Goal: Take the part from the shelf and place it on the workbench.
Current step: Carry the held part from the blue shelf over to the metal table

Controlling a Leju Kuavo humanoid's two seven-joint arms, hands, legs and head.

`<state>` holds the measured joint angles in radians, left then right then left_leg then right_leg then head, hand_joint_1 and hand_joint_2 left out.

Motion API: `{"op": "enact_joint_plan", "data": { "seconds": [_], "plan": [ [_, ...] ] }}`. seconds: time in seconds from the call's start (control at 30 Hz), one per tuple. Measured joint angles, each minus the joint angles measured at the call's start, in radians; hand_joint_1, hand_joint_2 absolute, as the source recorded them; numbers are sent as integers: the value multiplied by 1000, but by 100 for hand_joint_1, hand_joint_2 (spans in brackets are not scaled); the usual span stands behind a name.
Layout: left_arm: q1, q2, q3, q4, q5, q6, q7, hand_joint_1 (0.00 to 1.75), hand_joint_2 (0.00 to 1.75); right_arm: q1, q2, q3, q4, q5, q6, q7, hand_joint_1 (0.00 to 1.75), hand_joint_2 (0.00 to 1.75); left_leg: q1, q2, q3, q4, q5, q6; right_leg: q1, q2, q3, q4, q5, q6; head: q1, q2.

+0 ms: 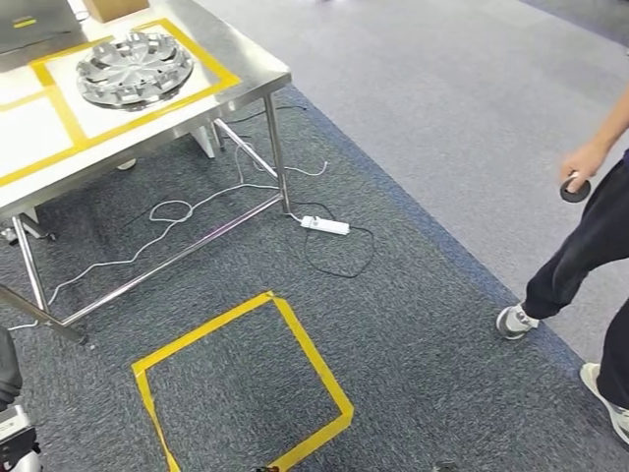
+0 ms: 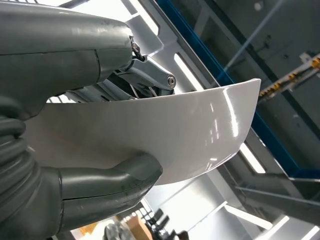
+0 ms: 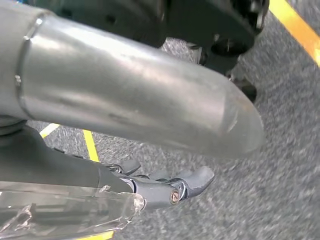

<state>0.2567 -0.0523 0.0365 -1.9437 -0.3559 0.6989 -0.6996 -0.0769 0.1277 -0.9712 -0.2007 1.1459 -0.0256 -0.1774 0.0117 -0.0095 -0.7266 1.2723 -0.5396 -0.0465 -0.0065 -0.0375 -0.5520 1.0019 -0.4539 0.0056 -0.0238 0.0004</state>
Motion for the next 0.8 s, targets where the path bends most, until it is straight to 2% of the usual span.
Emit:
{"op": "enact_joint_plan", "data": {
  "seconds": [0.03, 0.07, 0.13, 0.2, 0.27, 0.3, 0.33, 0.37, 0.43, 0.47, 0.5, 0.53, 0.57, 0.6, 0.63, 0.67, 0.7, 0.77, 0.8],
  "plan": [
    [-4, 4, 0, 2, 0, 0, 0, 175, 175, -3, 3, 0, 0, -1, 2, -1, 0, 0, 1, 4, 16, -29, 25, -1, -1, -14, 1, 0, -1, 1, 0, 0],
    [-8, 8, 0, 3, 0, 0, 0, 175, 175, -8, 6, -1, 0, -1, 3, -2, 0, 0, 2, 14, 48, -89, 60, -2, -1, -26, 4, 0, -3, 4, 0, 0],
    [-19, 15, -1, 4, -2, 0, 0, 175, 175, -15, 12, -3, 0, -2, 7, -2, 0, 0, -1, 58, 119, -221, 112, 2, 3, -48, 7, 3, -10, 12, -2, 0],
    [-28, 21, -2, 4, -3, 0, 0, 175, 175, -21, 16, -5, 0, -2, 9, -3, 0, 0, -5, 80, 147, -279, 120, 16, 11, -68, 11, 5, -17, 23, -2, 0],
    [-30, 27, -2, 4, -3, 1, 0, 175, 175, -28, 20, -6, 0, -3, 10, -5, 0, 0, -7, 55, 145, -283, 119, 32, 13, -92, 21, 2, -22, 32, -1, 0],
    [-29, 30, -2, 4, -3, 1, 0, 175, 175, -31, 22, -6, 0, -3, 11, -6, 0, 0, -6, 43, 145, -284, 120, 38, 11, -93, 25, 5, -28, 37, 0, 0],
    [-29, 33, -2, 4, -3, 1, 1, 175, 175, -34, 23, -6, 0, -3, 12, -7, 0, 0, -4, 32, 146, -285, 121, 44, 9, -78, 18, 26, -44, 42, 2, 0],
    [-30, 36, -1, 4, -3, 1, 2, 175, 175, -37, 25, -6, 0, -3, 12, -8, 0, 0, -1, 21, 147, -286, 123, 49, 7, -53, -1, 71, -71, 46, 4, 0],
    [-30, 39, -1, 4, -4, 0, 4, 175, 175, -36, 29, -6, 0, -2, 12, -7, 0, 0, 1, -2, 145, -286, 125, 56, 5, 6, -70, 211, -133, 50, 8, 0],
    [-29, 40, -1, 4, -5, 0, 5, 175, 175, -33, 30, -7, 0, -1, 11, -6, 0, 0, 0, -16, 145, -285, 125, 57, 4, 21, -103, 270, -150, 50, 8, 0],
    [-28, 41, -1, 4, -6, 0, 5, 175, 175, -30, 31, -7, 0, 0, 10, -4, 0, 0, 0, -31, 145, -285, 125, 57, 4, 29, -121, 297, -147, 49, 8, 0],
    [-27, 41, -1, 4, -8, 0, 5, 175, 175, -27, 32, -7, 0, 2, 9, -2, 0, 0, -1, -45, 146, -285, 125, 57, 4, 36, -122, 284, -124, 46, 8, 0],
    [-25, 41, -1, 4, -9, 1, 5, 175, 175, -25, 32, -7, 0, 2, 7, -1, 0, 0, -1, -60, 147, -285, 125, 57, 4, 45, -104, 231, -86, 43, 8, 0],
    [-25, 42, -1, 4, -10, 1, 5, 175, 175, -24, 32, -7, 0, 3, 6, 0, 0, 0, 0, -73, 148, -284, 125, 55, 3, 66, -76, 160, -46, 40, 9, 0],
    [-24, 42, -1, 4, -11, 1, 6, 175, 175, -23, 33, -7, 1, 3, 4, 1, 0, 0, -1, -86, 148, -282, 124, 52, 0, 89, -49, 90, -19, 37, 8, 0],
    [-24, 43, -1, 4, -12, 1, 7, 175, 175, -24, 33, -7, 1, 3, 4, 1, 0, 0, -2, -96, 146, -282, 123, 48, -1, 108, -27, 42, -4, 35, 8, 0],
    [-23, 44, -1, 4, -12, 1, 8, 175, 175, -24, 33, -7, 1, 2, 2, 2, 0, 0, -1, -106, 143, -282, 124, 42, -2, 119, -16, 19, -2, 33, 7, 0],
    [-18, 46, -1, 4, -12, 1, 9, 175, 175, -24, 34, -7, 1, 2, 0, 2, 0, 0, 2, -123, 137, -285, 129, 28, 0, 105, -10, 14, -2, 25, 7, 0],
    [-16, 47, -2, 4, -12, 1, 9, 175, 175, -25, 34, -7, 1, 2, -1, 1, 0, 0, 2, -110, 133, -281, 126, 22, 0, 95, -9, 11, 1, 18, 6, 0]
  ]
}}
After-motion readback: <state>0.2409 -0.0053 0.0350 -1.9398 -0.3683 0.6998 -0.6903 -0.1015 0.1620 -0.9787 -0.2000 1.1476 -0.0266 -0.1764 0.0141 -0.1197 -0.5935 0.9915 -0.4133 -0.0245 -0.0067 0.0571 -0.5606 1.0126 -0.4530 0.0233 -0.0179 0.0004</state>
